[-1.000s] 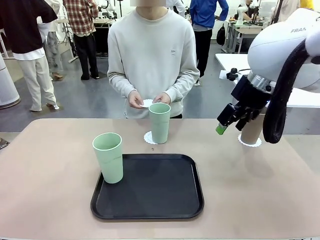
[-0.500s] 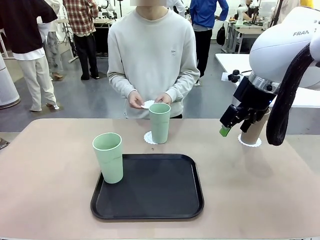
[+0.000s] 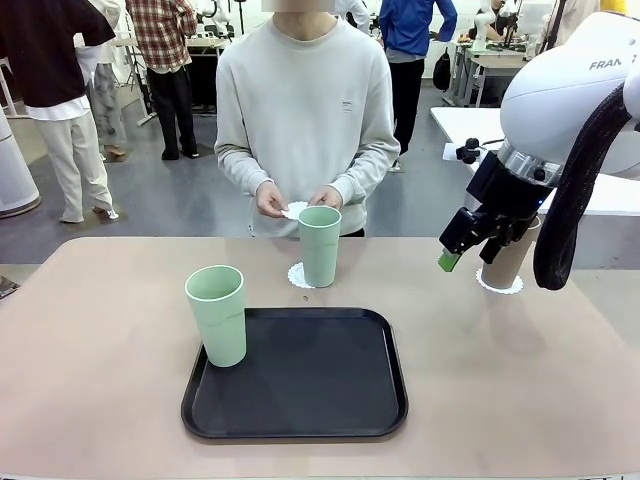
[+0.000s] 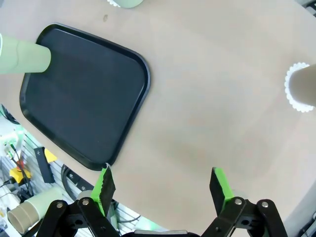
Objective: Place coasters on the table and set cups on them.
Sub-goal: Take one Reusable plastic cup from the Flat Tray and place it on a coaster set by the human.
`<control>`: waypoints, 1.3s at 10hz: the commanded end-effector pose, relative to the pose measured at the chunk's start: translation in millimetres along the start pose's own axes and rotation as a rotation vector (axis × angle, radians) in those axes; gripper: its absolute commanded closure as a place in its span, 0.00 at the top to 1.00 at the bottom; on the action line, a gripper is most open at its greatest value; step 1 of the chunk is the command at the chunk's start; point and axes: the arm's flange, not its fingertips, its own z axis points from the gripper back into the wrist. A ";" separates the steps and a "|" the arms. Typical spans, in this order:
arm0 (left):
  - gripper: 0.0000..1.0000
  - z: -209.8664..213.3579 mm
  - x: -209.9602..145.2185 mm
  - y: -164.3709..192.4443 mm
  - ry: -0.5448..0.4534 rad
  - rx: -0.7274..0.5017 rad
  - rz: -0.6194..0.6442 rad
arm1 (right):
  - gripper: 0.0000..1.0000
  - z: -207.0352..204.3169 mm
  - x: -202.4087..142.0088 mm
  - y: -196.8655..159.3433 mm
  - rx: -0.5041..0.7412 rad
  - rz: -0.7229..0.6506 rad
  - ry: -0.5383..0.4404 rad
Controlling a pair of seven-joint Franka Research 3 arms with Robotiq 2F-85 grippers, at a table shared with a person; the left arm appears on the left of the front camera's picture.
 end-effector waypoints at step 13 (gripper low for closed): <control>1.00 1.2 -0.8 -0.8 -0.004 -0.008 -0.006 | 1.00 100.6 -235.2 -184.7 0.564 -0.591 -0.421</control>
